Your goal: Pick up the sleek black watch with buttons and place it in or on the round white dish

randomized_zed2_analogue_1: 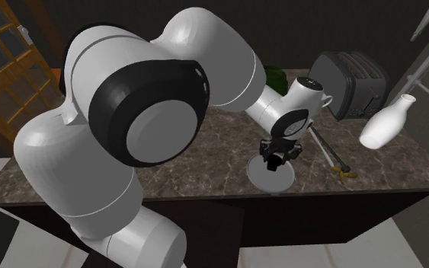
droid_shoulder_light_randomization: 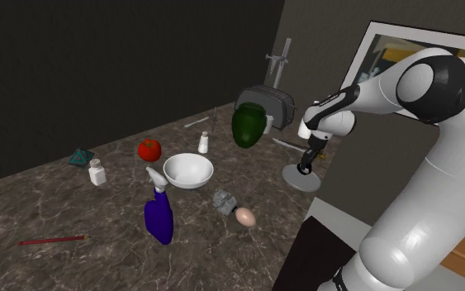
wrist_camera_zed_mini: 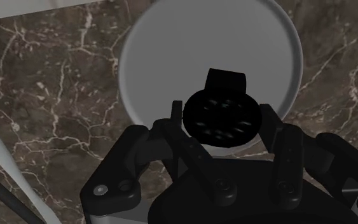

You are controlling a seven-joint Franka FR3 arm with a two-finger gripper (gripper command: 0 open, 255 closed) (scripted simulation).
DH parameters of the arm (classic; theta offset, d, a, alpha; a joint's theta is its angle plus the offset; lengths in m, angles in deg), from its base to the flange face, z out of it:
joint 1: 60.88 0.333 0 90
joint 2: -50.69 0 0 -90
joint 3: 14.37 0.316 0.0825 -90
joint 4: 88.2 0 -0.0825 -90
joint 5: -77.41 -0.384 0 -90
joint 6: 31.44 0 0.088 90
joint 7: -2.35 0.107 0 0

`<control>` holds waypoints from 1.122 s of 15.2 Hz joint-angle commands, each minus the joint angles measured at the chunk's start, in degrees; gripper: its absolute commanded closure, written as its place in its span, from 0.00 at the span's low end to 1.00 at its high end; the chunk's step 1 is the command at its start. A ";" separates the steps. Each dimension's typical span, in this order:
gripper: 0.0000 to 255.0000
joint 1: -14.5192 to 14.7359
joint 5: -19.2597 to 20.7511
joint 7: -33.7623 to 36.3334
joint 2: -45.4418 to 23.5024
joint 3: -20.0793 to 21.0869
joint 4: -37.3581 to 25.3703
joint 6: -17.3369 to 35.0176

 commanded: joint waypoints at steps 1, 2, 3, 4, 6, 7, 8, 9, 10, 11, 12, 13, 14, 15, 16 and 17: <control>1.00 -0.04 -0.16 -0.15 -0.19 0.00 0.06 0.24; 1.00 -0.04 -0.16 -0.15 -0.19 0.00 0.06 0.24; 1.00 -0.04 -0.16 -0.15 -0.19 0.00 0.05 0.24; 1.00 -0.04 -0.16 -0.15 -0.19 0.00 0.05 0.24; 1.00 -0.04 -0.15 -0.15 -0.18 0.00 0.06 0.23; 0.00 -0.04 -0.15 -0.15 -0.18 0.00 0.06 0.23; 0.00 -0.04 -0.15 -0.15 -0.19 0.00 0.06 0.23; 0.00 -0.04 -0.15 -0.15 -0.19 0.00 0.05 0.23; 0.00 -0.04 -0.15 -0.15 -0.19 0.00 0.05 0.23; 0.00 -0.04 -0.15 -0.15 -0.19 0.00 0.05 0.23; 0.00 -0.04 -0.15 -0.15 -0.19 0.00 0.05 0.23; 0.00 0.05 0.96 0.64 1.23 -0.16 -0.61 -1.61; 0.00 0.12 1.98 1.36 2.56 -0.28 -1.36 -3.48; 0.00 0.16 2.88 2.01 3.82 -0.33 -2.20 -5.37; 0.00 0.17 3.52 2.48 4.74 -0.33 -2.91 -6.87; 0.00 0.14 3.52 2.48 4.74 -0.31 -2.91 -6.87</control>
